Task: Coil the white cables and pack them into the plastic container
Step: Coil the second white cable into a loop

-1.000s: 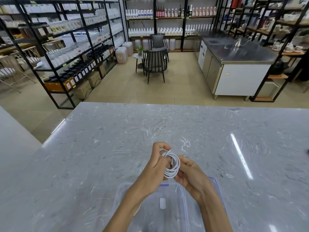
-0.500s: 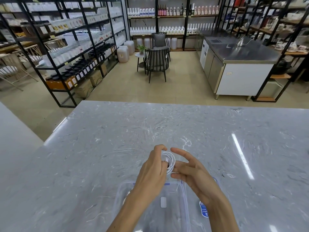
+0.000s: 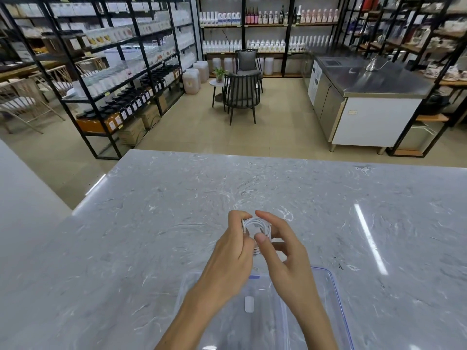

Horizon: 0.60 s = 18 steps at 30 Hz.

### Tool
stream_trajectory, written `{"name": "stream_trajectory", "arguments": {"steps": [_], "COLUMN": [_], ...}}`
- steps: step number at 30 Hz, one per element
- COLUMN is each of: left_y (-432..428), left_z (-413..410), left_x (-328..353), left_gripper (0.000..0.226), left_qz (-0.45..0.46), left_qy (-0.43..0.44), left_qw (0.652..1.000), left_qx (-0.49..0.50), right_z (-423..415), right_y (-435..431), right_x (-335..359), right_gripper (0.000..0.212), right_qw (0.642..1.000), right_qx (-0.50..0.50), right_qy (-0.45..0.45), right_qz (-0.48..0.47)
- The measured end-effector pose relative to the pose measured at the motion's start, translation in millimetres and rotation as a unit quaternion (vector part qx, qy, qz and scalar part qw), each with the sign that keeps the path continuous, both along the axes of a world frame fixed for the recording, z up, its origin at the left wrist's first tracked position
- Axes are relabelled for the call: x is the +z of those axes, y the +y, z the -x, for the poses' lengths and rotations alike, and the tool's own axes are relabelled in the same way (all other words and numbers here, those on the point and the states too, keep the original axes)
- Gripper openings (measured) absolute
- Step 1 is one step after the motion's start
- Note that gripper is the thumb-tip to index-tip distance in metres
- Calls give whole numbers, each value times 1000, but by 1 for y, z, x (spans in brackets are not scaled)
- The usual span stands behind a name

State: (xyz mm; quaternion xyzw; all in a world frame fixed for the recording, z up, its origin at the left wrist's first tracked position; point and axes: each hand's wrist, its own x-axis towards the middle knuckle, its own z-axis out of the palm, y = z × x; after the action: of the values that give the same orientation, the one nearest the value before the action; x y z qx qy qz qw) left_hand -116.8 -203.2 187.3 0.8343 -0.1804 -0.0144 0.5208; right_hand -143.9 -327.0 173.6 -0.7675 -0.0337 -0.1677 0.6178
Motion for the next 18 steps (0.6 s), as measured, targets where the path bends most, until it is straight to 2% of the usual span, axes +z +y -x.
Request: {"name": "stream_trajectory", "arguments": {"steps": [2, 3, 5, 7, 10, 12, 15, 18], "left_y": [0, 0, 1, 0, -3, -7, -10, -10], "left_z": [1, 2, 4, 5, 5, 5, 8, 9], "left_x": [2, 3, 4, 5, 7, 7, 6, 3], "left_gripper": [20, 19, 19, 18, 14, 13, 13, 12], "left_qz": [-1, 0, -4, -8, -18, -30, -14, -3], "left_qy": [-10, -15, -26, -30, -16, -9, 14, 22], "left_qw": [1000, 1000, 1000, 1000, 1000, 999, 999, 999], "left_qx": [-3, -3, 7, 6, -9, -21, -28, -23], "right_z": [0, 0, 0, 3, 6, 6, 5, 3], "right_y": [4, 3, -4, -12, -10, -4, 3, 8], "right_x": [-2, -1, 2, 7, 10, 10, 5, -2], "right_gripper": [29, 29, 30, 34, 37, 32, 32, 28], "right_qw": [998, 999, 994, 972, 952, 967, 991, 991], "right_qx": [-35, -33, 24, 91, 99, 30, -58, -130], "right_qy": [-3, 4, 33, 57, 65, 41, 3, -32], "right_qz": [45, 21, -97, -208, -281, -250, -122, -19]}}
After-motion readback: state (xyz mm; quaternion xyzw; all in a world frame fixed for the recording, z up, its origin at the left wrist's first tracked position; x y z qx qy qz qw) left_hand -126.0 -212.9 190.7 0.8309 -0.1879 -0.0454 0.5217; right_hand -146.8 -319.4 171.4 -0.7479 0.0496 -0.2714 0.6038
